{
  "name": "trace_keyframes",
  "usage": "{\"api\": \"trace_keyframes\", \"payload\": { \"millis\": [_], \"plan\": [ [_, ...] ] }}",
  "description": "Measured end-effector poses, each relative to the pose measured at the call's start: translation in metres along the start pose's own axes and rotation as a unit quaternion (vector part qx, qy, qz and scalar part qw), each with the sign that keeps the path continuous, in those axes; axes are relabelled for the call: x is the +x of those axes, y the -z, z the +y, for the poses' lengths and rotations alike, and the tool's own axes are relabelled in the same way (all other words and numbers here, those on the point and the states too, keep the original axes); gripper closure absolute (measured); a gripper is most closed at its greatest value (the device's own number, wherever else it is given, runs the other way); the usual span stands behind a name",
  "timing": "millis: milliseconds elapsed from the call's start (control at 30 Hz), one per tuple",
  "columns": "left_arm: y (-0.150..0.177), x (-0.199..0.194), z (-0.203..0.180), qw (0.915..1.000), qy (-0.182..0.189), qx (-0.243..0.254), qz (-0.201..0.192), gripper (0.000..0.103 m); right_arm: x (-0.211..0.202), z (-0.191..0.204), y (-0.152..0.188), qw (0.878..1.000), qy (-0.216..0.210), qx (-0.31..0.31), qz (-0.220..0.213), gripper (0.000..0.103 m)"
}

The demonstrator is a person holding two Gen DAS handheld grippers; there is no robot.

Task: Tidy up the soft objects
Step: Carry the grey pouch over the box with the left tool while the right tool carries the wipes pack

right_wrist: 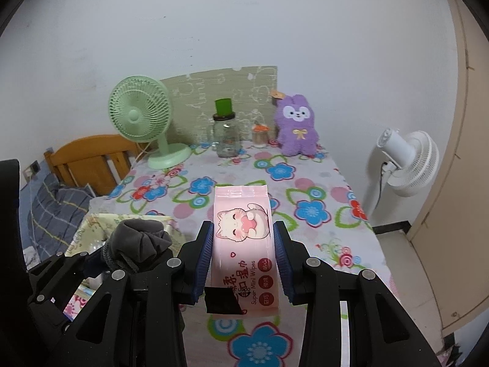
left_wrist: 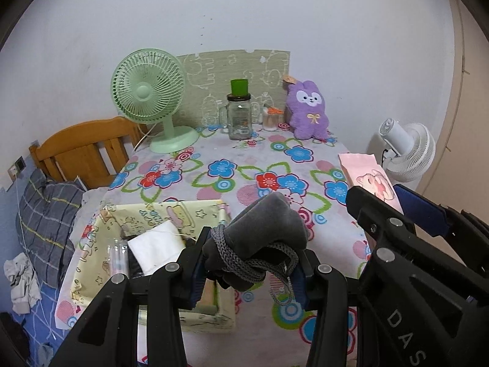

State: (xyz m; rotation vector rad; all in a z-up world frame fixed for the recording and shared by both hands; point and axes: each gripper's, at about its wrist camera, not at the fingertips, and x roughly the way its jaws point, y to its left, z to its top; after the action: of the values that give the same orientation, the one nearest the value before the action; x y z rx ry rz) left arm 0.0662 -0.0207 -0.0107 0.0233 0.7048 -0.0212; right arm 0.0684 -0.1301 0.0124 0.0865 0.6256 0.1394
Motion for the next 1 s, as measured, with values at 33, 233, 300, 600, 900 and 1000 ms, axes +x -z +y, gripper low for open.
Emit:
{"api": "trace_keyframes", "payload": {
  "millis": [33, 233, 300, 600, 900, 1000],
  "plan": [
    [-0.001, 0.0, 0.005, 1.0, 0.0, -0.003, 0.0, 0.056, 0.001, 0.002, -0.001, 1.0, -0.002, 0.0, 0.0, 0.061],
    [-0.001, 0.003, 0.029, 0.9998, -0.01, -0.019, -0.001, 0.056, 0.011, 0.026, -0.005, 1.0, -0.019, -0.014, 0.005, 0.061],
    [-0.001, 0.005, 0.037, 0.9996, -0.016, -0.023, 0.0, 0.056, 0.015, 0.034, -0.007, 1.0, -0.021, -0.022, 0.006, 0.061],
    [0.004, 0.016, 0.07, 0.9984, -0.035, -0.041, 0.017, 0.056, 0.035, 0.068, -0.007, 0.998, -0.047, -0.044, 0.02, 0.061],
    [0.013, 0.033, 0.094, 0.9973, -0.047, -0.043, 0.036, 0.055, 0.059, 0.095, -0.001, 0.995, -0.072, -0.065, 0.039, 0.061],
    [0.016, 0.039, 0.102, 0.997, -0.047, -0.044, 0.044, 0.055, 0.066, 0.102, 0.003, 0.993, -0.083, -0.07, 0.046, 0.061]
  ]
}}
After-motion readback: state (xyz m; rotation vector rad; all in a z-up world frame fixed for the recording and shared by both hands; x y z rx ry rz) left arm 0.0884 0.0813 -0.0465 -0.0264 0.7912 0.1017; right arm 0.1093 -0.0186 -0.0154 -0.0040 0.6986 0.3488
